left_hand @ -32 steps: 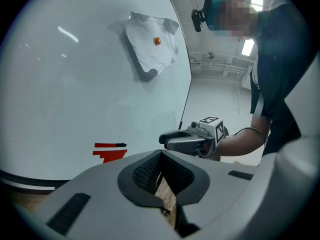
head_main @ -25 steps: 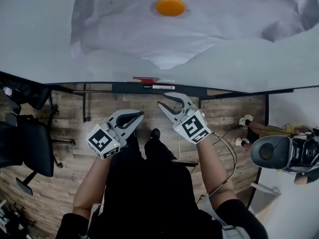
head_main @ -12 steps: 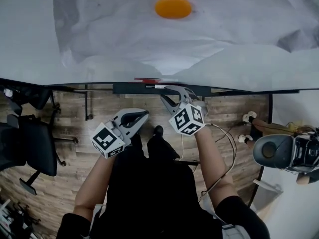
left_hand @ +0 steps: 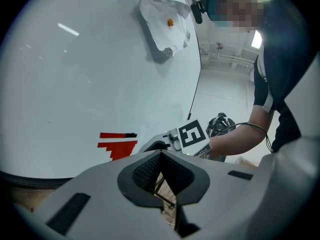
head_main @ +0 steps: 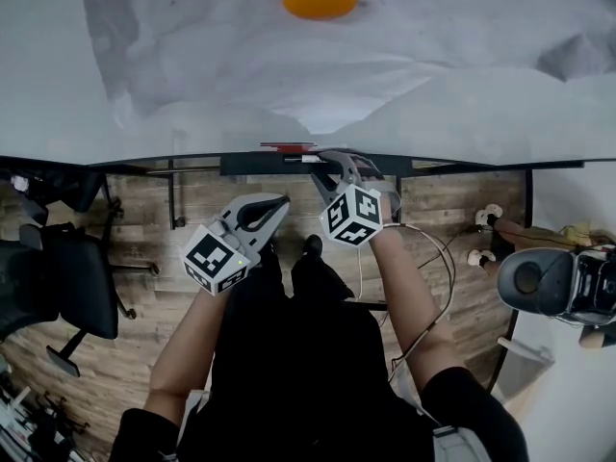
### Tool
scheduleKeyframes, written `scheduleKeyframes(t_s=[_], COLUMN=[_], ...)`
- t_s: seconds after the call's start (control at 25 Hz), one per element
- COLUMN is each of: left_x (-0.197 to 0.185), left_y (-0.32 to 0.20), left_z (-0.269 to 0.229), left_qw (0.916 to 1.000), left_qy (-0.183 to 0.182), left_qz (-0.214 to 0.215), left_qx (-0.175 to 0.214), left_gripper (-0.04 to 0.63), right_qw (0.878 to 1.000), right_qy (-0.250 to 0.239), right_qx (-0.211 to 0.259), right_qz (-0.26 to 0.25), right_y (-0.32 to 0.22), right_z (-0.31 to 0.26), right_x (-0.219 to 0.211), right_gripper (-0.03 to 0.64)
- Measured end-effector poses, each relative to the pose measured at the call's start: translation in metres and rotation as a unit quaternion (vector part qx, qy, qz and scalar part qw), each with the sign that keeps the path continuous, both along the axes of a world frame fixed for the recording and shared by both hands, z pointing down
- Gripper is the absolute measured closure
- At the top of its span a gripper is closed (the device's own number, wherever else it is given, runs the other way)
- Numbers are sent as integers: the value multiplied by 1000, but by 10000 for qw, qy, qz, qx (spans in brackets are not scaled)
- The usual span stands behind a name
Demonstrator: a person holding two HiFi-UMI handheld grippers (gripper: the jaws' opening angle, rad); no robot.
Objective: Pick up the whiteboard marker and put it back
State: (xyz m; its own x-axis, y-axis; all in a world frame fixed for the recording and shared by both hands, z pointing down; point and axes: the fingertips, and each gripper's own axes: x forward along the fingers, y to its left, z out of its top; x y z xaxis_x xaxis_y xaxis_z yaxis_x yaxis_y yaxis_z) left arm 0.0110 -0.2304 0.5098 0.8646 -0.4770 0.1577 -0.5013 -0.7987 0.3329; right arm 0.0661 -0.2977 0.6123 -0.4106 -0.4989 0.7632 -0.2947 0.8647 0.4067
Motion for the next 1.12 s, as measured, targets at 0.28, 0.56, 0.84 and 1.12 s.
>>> scheduleKeyframes(t_s=[0.28,0.56,0.84,1.12], left_x=[-6,-7,-6,-4], left_y=[5,7,8,8], left_z=[1,0,1,0], left_qw=[10000,9999,9999,9998], left_qy=[51,79,113,156], left_qz=[-26,5,4,-5], left_qx=[-65,-74,-108,-137], left_gripper=[589,589,589,589], right_qw=[9991,9977,9937,9969], right_qy=[425,665,1084,741], right_qx=[37,156,242,116], right_qz=[56,-2,-133,-243], right_y=[-6,-9,-12,-7], right_z=[11,16,24,19], right_x=[2,3,1,-4], right_gripper=[500,502,531,538])
